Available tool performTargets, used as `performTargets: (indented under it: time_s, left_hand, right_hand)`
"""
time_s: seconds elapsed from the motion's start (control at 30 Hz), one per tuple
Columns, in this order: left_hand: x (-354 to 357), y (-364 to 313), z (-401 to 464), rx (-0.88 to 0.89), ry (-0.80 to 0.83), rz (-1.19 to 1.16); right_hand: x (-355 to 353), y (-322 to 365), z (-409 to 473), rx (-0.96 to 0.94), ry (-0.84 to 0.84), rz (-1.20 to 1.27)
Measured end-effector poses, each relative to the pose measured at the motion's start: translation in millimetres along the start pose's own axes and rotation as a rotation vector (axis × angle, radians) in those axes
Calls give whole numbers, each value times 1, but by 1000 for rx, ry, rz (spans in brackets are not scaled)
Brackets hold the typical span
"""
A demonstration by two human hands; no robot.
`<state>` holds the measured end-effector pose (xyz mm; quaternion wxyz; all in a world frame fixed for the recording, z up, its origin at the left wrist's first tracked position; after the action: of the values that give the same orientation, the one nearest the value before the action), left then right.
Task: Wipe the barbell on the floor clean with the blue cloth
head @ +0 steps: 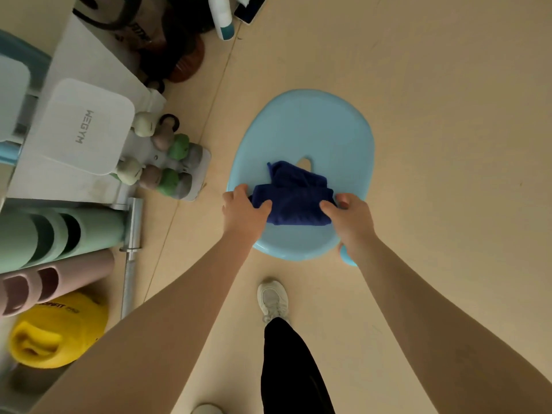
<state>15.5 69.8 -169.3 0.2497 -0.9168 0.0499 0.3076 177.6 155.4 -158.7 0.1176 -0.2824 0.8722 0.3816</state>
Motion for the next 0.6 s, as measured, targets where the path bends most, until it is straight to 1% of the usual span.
performTargets:
  time_s: [0.07, 0.17, 0.23, 0.33, 0.4, 0.47, 0.53, 0.6]
  left_hand:
    - [6, -5, 2, -42, -11, 26]
    - [15, -19, 3, 8, 56, -16]
    - [15, -26, 6, 16, 74, -132]
    - [8, -35, 14, 26, 49, -331]
    - [5, -41, 19, 65, 17, -342]
    - [7, -40, 24, 51, -30, -289]
    - [8, -32, 25, -20, -52, -281]
    - [3, -16, 15, -63, -71, -241]
  right_hand:
    - [10, -4, 1, 18, 30, 17]
    - [16, -1, 3, 55, 107, 123]
    - [11, 4, 8, 66, 142, 243]
    - [-6, 19, 19, -33, 57, 342]
    - [-13, 25, 29, -92, 23, 351]
    - [-15, 28, 36, -137, -31, 234]
    - [-17, 30, 35, -217, -105, -12]
    - [-16, 34, 22, -309, -108, -164]
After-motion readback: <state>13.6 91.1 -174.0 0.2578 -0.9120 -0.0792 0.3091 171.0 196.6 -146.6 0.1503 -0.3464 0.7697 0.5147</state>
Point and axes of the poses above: each hand's wrist, its own z-axis towards the middle knuckle, its own x-axis out of the palm, y = z × x, the point moved 2 cm from there along z, towards the middle knuckle, and after that the axes turned 10 degrees about z, right-handed, at the moved point
